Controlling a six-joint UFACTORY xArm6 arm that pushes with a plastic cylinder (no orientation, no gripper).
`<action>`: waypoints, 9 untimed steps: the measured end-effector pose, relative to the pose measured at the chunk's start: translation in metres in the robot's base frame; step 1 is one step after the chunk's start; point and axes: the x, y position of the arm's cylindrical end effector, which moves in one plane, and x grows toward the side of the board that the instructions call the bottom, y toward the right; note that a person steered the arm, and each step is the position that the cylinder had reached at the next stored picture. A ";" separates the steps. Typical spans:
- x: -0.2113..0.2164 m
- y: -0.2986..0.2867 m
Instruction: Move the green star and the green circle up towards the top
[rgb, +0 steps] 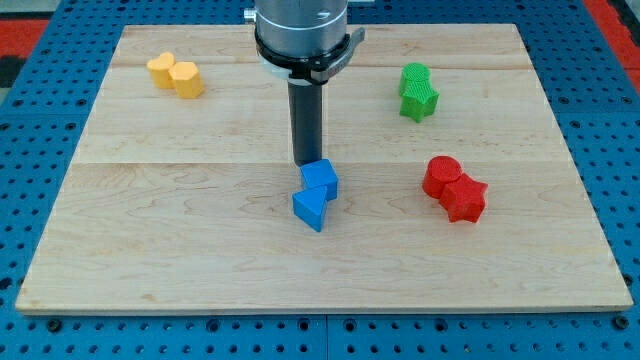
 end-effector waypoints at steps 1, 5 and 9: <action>-0.023 0.003; -0.042 0.213; -0.080 0.181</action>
